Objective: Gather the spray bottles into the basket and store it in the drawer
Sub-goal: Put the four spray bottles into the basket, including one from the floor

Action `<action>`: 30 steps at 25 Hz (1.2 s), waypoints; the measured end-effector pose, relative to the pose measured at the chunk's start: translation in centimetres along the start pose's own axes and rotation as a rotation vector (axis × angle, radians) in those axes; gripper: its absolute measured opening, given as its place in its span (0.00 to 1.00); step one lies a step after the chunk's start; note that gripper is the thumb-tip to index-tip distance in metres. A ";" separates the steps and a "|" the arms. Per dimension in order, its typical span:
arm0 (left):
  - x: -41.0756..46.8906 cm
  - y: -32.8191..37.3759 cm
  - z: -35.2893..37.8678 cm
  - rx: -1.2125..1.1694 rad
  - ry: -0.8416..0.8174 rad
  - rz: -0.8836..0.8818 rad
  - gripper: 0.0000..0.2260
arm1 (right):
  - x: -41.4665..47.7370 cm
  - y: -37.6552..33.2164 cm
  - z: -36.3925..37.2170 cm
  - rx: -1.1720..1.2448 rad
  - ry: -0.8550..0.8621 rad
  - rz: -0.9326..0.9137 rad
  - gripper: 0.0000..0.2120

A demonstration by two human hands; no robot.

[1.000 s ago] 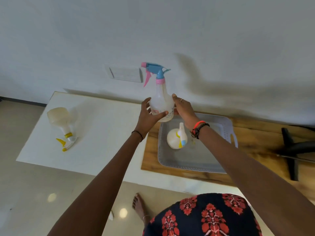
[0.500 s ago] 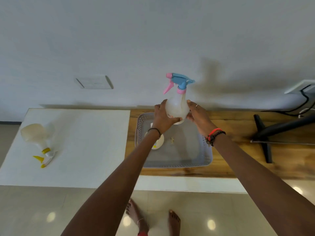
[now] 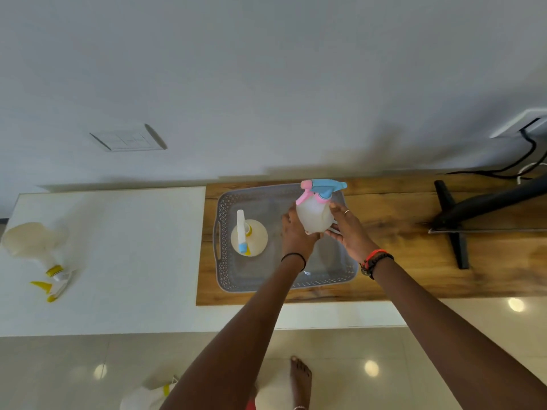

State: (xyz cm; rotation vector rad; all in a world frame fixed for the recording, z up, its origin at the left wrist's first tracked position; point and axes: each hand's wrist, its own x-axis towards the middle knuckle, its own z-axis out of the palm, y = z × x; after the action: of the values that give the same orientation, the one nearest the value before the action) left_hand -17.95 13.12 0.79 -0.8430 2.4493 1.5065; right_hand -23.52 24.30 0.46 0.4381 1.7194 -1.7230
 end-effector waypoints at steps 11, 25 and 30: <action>-0.5 -4.5 2.6 -0.102 0.027 -0.091 0.41 | 3.4 4.2 0.5 -0.096 0.052 0.041 0.15; -0.7 -4.5 2.7 -0.187 0.058 -0.096 0.35 | 5.1 2.7 1.0 -0.322 0.004 -0.046 0.17; -0.6 -4.4 2.6 -0.202 0.034 -0.121 0.33 | 5.4 2.1 1.6 -0.436 -0.001 -0.067 0.18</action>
State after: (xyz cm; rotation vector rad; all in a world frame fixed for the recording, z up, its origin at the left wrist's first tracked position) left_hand -15.47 14.06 -3.65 -1.0400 2.2501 1.7280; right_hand -25.78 21.76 -4.49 0.1835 2.0575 -1.3342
